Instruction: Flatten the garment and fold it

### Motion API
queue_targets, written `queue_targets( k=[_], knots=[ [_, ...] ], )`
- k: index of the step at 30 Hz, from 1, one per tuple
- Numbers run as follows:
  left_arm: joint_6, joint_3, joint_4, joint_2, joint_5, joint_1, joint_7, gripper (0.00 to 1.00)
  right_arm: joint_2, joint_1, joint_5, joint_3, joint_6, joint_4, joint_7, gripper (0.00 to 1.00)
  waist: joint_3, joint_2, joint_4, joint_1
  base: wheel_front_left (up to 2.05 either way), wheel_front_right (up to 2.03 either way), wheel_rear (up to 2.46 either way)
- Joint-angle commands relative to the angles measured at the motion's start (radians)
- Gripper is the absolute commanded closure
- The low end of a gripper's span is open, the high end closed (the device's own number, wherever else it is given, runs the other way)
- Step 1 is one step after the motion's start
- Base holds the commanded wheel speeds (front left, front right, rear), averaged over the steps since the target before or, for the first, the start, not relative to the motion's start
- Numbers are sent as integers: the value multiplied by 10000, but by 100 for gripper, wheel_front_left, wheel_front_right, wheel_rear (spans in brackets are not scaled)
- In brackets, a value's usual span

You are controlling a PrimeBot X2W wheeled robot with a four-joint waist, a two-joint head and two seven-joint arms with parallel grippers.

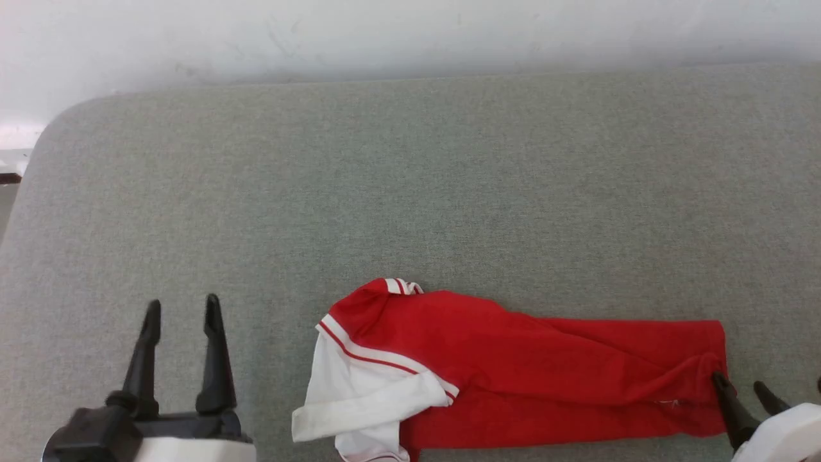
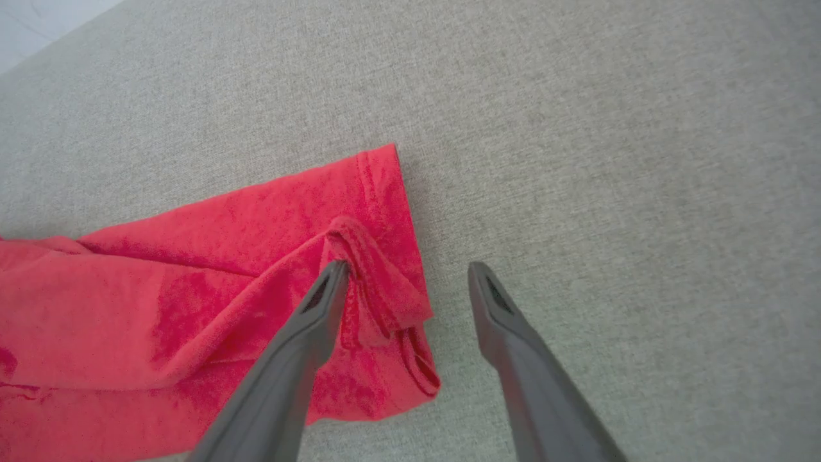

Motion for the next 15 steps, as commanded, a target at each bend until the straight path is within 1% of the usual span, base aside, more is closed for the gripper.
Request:
queue_targets(
  k=[1, 5, 14, 15],
  knots=[
    [-147, 70, 78, -37, 325, 138, -46, 0, 27, -214, -78, 52, -7, 210, -112, 0, 25, 0, 84, 1, 0, 0, 0],
    [-422, 169, 287, -240, 728, 170, -47, 0, 31, -434, -110, 305, -7, 760, -143, 0, 110, 0, 208, 1, 0, 0, 0],
    [-1046, 347, 648, -618, 860, 63, -48, 0, 42, -858, -205, 537, -7, 1925, 252, 0, 284, 0, 359, 1, 0, 0, 0],
    [-1108, 336, 696, -621, 880, 49, -48, 0, 49, -908, -169, 524, -7, 2074, 351, 4, 304, 0, 371, 1, 0, 0, 0]
  ],
)
